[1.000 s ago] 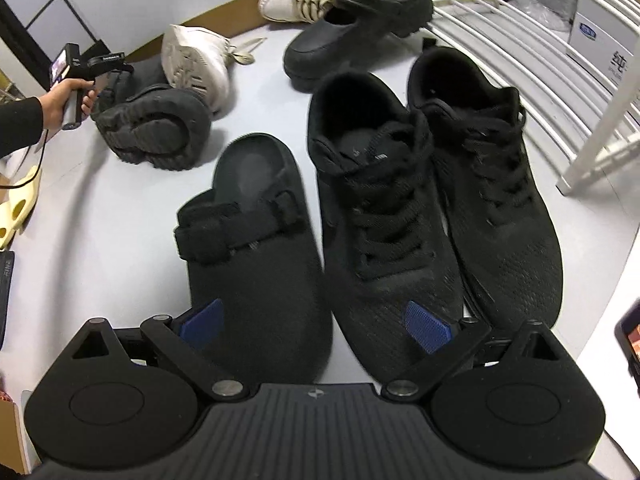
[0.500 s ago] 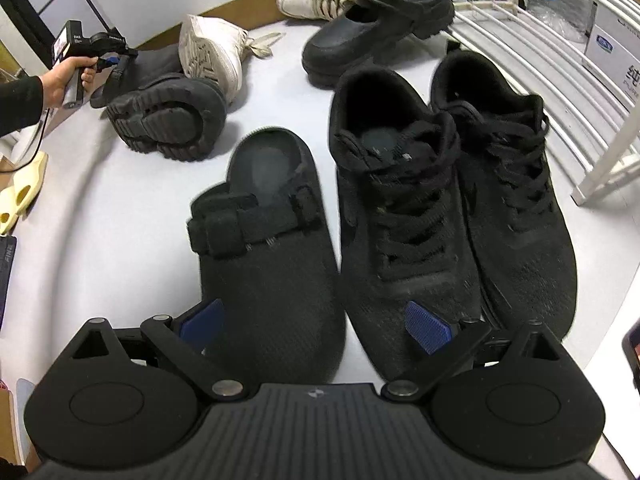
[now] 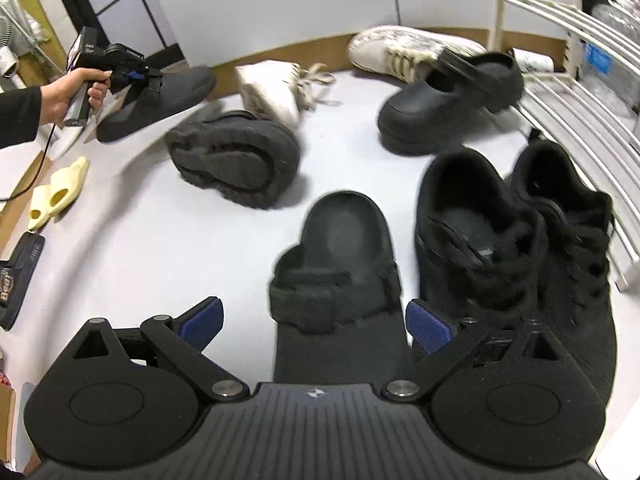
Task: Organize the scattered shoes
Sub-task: 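Lift and carry the second grey clog toward the sneaker row with the left tool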
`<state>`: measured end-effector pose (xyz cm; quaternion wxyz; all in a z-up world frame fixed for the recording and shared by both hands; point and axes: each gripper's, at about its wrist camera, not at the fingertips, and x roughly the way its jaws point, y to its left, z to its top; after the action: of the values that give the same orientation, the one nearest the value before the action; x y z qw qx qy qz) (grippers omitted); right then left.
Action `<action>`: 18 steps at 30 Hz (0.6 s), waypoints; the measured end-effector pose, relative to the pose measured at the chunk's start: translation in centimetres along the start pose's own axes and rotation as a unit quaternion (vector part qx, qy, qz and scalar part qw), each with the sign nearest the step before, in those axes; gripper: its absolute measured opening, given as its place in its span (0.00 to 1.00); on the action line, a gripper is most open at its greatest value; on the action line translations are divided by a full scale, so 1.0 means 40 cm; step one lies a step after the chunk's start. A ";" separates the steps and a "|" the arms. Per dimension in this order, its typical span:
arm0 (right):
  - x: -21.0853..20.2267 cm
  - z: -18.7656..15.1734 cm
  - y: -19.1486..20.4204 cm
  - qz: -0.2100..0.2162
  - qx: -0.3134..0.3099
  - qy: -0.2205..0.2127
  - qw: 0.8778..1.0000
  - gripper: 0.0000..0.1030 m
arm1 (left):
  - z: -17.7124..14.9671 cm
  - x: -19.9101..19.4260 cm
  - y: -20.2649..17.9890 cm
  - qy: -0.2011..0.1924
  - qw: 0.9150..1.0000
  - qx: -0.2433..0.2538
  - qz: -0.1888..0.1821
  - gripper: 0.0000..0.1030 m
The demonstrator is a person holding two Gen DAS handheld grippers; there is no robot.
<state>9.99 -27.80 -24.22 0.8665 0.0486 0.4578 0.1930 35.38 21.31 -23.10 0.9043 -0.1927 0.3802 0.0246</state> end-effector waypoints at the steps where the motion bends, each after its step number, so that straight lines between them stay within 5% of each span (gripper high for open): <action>1: 0.002 0.003 0.010 0.003 -0.004 -0.003 1.000 0.97 | -0.007 -0.018 0.004 0.000 1.000 -0.004 -0.005 0.10; 18: 0.006 -0.007 0.053 0.015 -0.014 0.011 1.000 0.97 | -0.279 -0.337 -0.032 0.020 0.991 -0.006 -0.135 0.09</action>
<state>9.26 -25.79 -24.01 0.8588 0.0418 0.4640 0.2129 18.49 17.40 -20.38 0.8903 -0.2486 0.3685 -0.0989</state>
